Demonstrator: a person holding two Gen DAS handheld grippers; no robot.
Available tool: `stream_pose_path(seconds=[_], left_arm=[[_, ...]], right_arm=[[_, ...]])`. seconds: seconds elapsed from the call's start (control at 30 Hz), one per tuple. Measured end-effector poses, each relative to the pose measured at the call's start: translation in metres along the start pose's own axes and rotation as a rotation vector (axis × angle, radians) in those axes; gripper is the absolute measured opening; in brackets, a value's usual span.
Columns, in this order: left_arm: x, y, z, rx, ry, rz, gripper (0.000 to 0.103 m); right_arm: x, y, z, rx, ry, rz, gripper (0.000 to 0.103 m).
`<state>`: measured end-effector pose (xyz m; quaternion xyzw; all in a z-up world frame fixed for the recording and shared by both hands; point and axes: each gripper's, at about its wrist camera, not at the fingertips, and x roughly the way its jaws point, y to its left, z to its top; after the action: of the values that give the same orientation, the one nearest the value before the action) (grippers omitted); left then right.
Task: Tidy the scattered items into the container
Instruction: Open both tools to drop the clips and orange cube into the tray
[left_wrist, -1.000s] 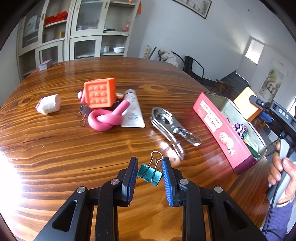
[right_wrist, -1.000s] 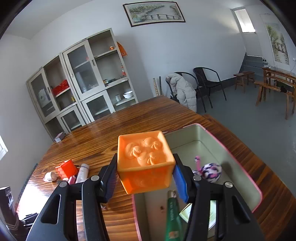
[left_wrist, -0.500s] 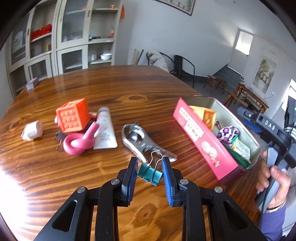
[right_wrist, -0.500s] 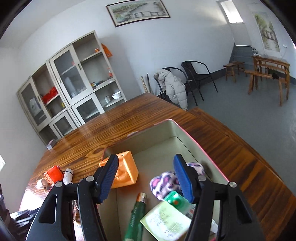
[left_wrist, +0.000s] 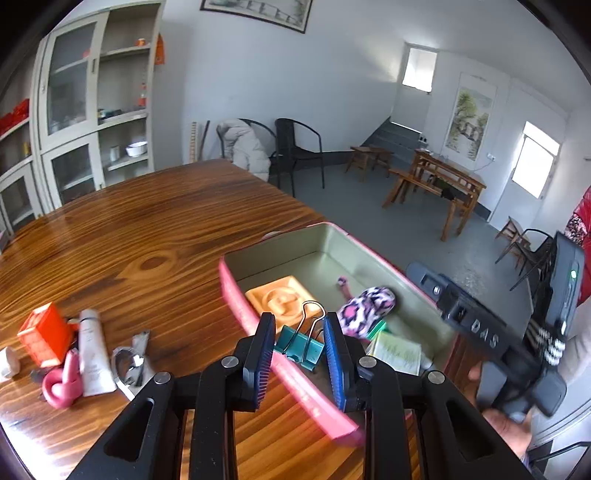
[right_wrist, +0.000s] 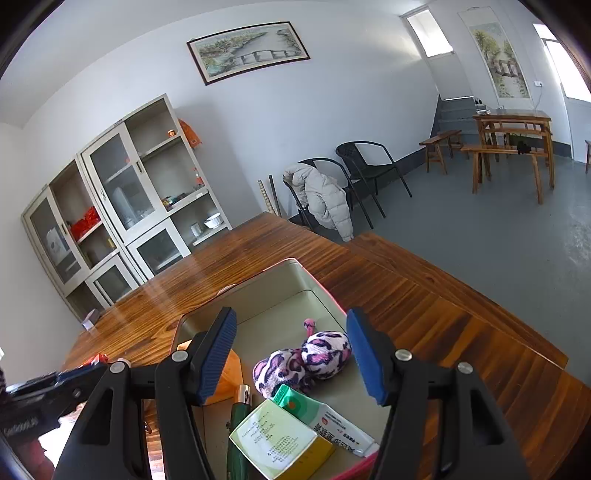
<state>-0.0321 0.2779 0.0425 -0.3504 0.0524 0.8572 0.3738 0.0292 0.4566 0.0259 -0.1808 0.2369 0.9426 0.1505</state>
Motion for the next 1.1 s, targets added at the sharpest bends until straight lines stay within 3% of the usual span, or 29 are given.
stream_pose_path(seconds=[0.17, 0.33, 0.6, 0.67, 0.73, 0.83, 1.1], left_arm=[[0.024, -0.009, 0.026, -0.020, -0.010, -0.053, 0.028], [0.045, -0.020, 0.052, -0.020, -0.028, -0.078, 0.028], [0.073, -0.034, 0.065, -0.011, 0.004, -0.100, 0.029], [0.077, -0.033, 0.066, -0.028, 0.019, -0.099, 0.039], [0.076, -0.029, 0.065, -0.056, 0.010, -0.077, 0.096], [0.065, -0.027, 0.063, -0.067, -0.054, -0.033, 0.099], [0.053, -0.020, 0.061, -0.053, -0.073, 0.019, 0.099]], right_arm=[[-0.008, -0.001, 0.002, 0.009, -0.048, -0.020, 0.066], [-0.006, 0.002, 0.000, -0.013, -0.038, -0.007, 0.068], [-0.005, 0.000, -0.001, -0.027, -0.033, -0.016, 0.072], [-0.004, -0.001, -0.001, -0.020, -0.028, -0.020, 0.072], [-0.003, -0.003, -0.001, -0.012, -0.026, -0.022, 0.072], [-0.004, -0.005, -0.001, -0.009, -0.029, -0.029, 0.073], [-0.004, -0.003, -0.002, -0.020, -0.024, -0.034, 0.076]])
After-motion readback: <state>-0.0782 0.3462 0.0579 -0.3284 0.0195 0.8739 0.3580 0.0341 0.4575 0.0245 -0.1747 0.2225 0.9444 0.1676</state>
